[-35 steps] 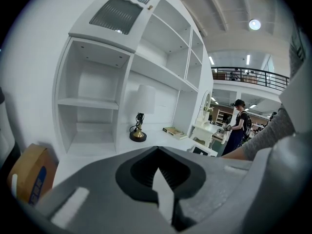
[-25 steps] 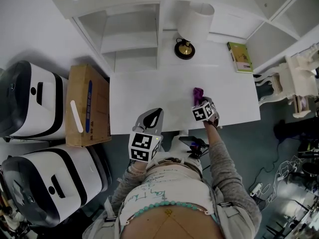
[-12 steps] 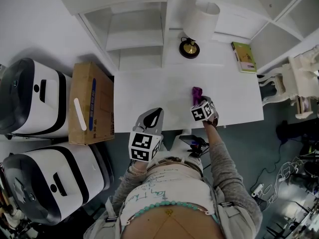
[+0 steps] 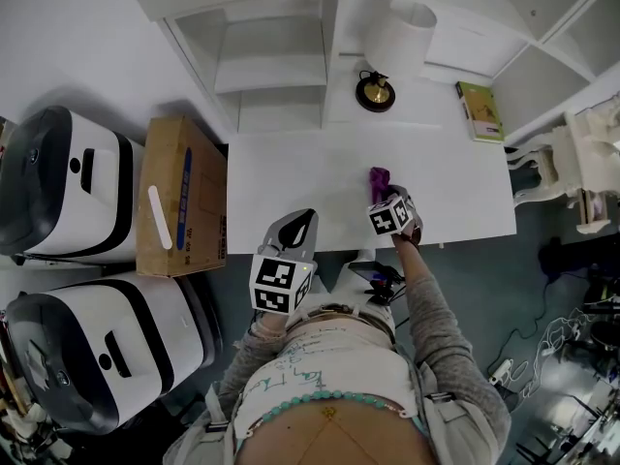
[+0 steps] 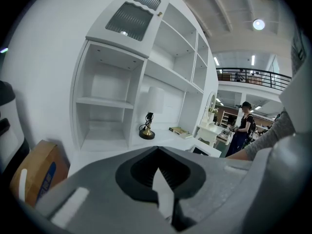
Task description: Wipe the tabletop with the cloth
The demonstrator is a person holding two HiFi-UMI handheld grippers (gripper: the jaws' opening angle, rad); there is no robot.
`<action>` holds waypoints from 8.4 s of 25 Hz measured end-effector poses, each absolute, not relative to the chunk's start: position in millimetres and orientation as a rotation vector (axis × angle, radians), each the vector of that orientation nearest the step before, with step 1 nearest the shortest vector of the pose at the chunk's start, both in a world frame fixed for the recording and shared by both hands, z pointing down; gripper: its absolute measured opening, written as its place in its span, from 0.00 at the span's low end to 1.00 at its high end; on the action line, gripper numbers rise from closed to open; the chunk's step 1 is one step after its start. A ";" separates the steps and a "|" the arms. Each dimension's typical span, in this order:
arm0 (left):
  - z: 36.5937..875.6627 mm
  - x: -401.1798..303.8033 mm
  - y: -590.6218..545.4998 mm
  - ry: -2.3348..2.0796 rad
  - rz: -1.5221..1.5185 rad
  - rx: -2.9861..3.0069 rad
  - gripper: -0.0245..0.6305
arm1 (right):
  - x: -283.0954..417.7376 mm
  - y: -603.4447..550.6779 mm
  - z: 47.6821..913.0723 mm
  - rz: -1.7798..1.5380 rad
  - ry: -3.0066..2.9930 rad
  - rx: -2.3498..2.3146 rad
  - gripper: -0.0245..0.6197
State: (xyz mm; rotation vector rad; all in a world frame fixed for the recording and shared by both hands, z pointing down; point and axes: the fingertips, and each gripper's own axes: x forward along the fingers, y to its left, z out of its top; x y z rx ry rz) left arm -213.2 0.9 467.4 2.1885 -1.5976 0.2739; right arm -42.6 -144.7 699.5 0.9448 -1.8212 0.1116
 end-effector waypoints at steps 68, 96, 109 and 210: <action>498.3 -282.2 54.8 -1.702 0.246 1.995 0.04 | -192.4 -94.8 696.3 -0.032 -1.976 0.696 0.15; 500.2 -312.6 79.2 -1.792 0.218 1.889 0.04 | -253.5 -69.8 696.3 -0.114 -2.038 0.546 0.15; 500.8 -329.7 89.2 -1.848 0.201 1.832 0.04 | -285.7 -56.4 695.5 -0.153 -2.071 0.467 0.15; 501.8 -385.8 127.9 -2.048 0.162 1.588 0.04 | -385.5 112.2 689.9 -0.604 -2.193 -0.136 0.15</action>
